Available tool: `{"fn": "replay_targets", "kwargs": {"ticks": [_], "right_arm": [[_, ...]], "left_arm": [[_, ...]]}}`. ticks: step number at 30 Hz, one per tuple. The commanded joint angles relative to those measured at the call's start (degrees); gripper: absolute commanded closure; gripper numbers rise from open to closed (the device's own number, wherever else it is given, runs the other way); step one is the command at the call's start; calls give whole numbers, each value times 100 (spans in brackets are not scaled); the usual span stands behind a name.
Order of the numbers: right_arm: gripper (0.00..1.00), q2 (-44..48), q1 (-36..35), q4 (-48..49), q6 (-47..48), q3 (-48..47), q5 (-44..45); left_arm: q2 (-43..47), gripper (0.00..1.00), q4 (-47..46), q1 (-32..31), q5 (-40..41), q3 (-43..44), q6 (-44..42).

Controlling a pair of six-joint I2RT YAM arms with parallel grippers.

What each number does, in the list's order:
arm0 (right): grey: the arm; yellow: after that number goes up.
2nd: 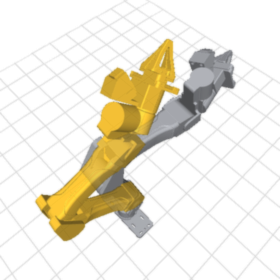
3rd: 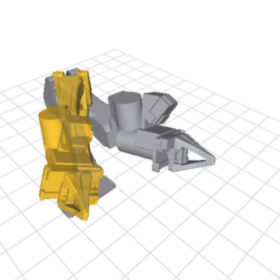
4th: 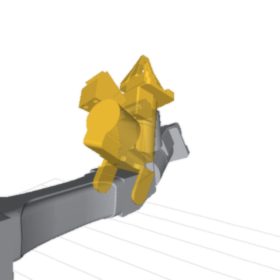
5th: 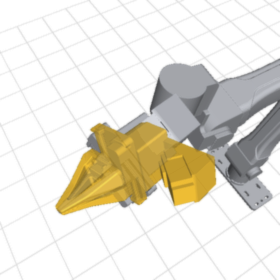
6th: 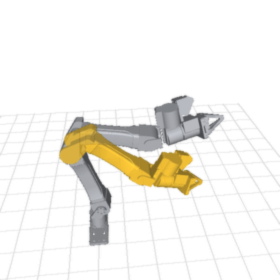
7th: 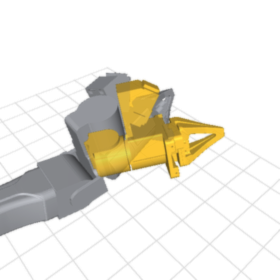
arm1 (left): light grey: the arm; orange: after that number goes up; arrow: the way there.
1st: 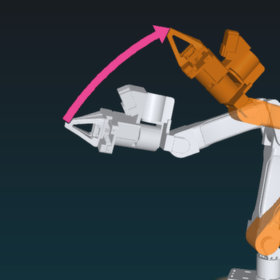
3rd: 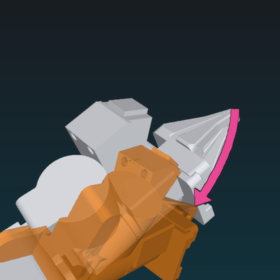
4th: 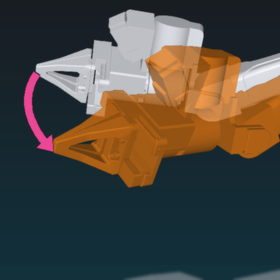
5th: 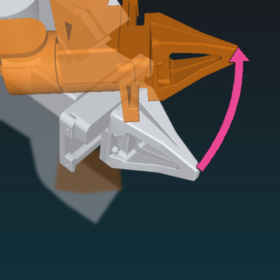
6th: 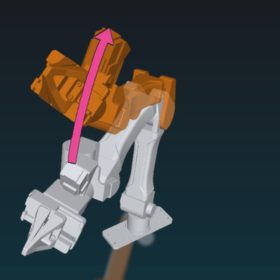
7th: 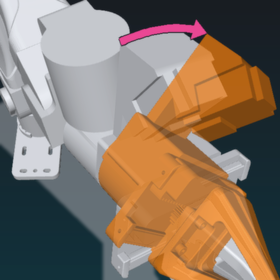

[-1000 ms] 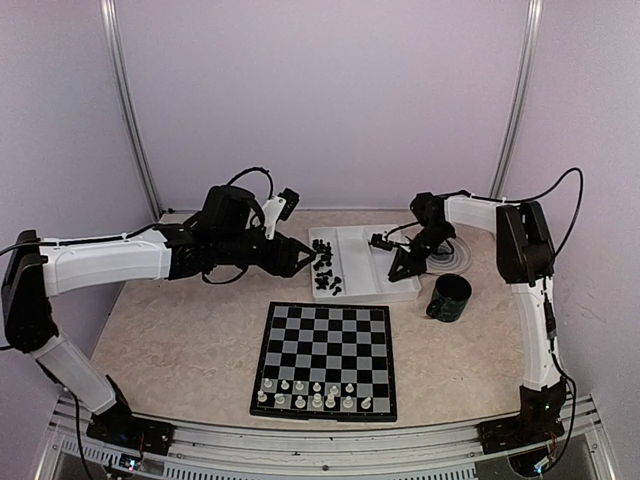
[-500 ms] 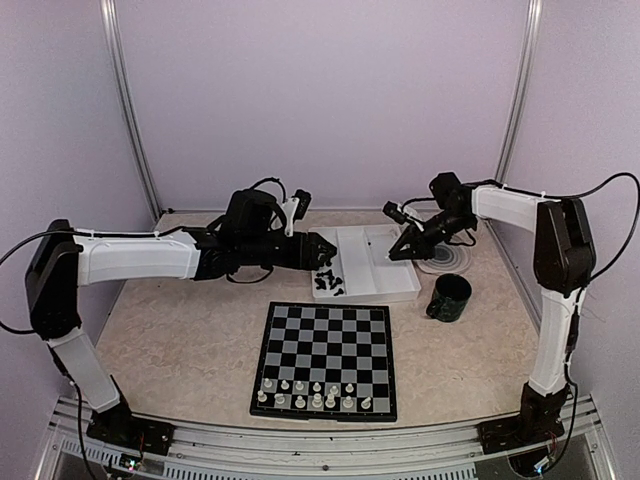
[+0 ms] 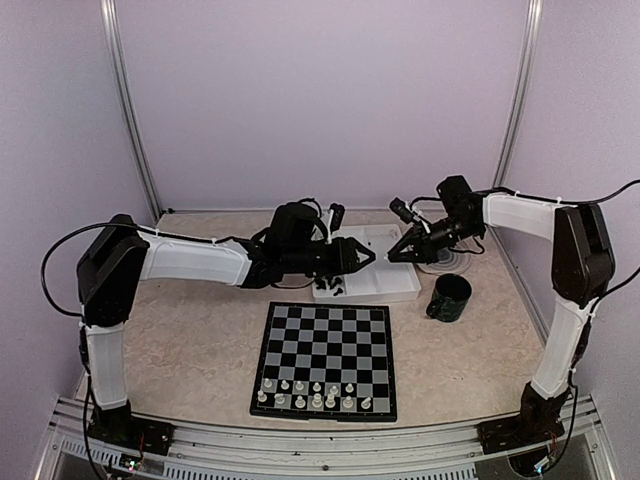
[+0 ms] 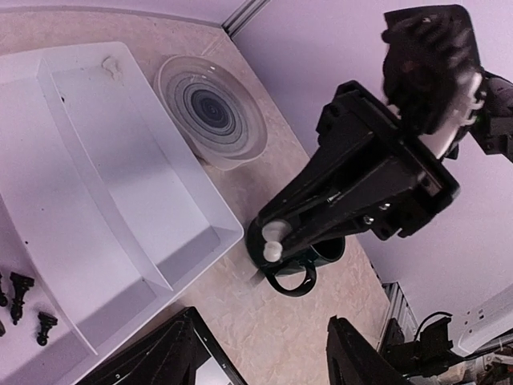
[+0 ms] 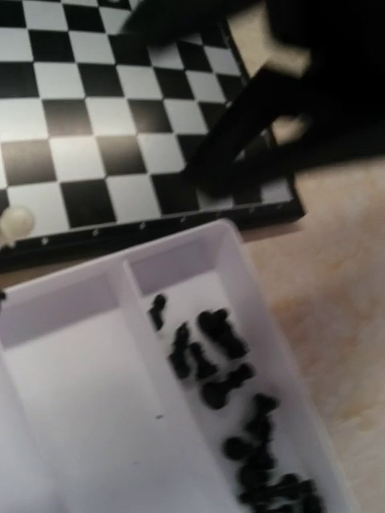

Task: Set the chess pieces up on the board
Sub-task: Pass from the right arm to the left

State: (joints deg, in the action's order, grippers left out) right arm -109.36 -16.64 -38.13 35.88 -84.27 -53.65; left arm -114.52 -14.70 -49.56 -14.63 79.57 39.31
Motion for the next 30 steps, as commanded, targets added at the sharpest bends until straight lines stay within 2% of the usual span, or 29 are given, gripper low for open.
{"fn": "replay_targets", "kwargs": {"ticks": [1, 4, 13, 23, 30], "right_arm": [[91, 450, -123, 374, -18, 222, -276], [90, 478, -170, 340, 34, 225, -315], [89, 525, -308, 228, 226, 228, -398], [88, 530, -366, 124, 294, 210, -498], [88, 494, -399, 14, 393, 200, -596]], "left_arm": [[-274, 44, -515, 25, -445, 231, 611], [-396, 45, -718, 41, -633, 217, 804], [-500, 57, -1149, 66, -858, 147, 1011], [-613, 72, -1220, 78, -985, 224, 1048], [-632, 78, -1254, 78, -1013, 221, 1038]]}}
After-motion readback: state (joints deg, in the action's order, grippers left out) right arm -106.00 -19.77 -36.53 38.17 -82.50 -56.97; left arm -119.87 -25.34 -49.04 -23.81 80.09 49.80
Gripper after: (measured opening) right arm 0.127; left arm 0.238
